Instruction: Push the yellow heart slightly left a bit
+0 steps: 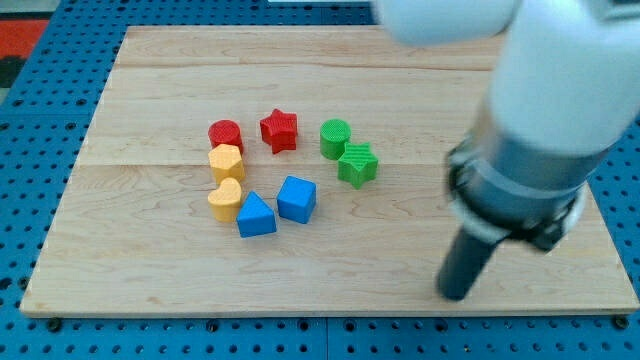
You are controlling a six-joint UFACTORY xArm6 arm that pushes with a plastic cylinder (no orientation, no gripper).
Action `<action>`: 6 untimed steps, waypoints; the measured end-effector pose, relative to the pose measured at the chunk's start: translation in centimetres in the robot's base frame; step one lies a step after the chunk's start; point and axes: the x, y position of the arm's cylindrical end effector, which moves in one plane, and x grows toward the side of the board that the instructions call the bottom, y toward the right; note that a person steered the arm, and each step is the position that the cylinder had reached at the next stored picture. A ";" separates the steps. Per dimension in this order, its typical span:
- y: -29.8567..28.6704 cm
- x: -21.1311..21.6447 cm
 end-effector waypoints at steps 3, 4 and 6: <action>-17.6 -8.1; -18.9 -11.6; -27.6 -12.9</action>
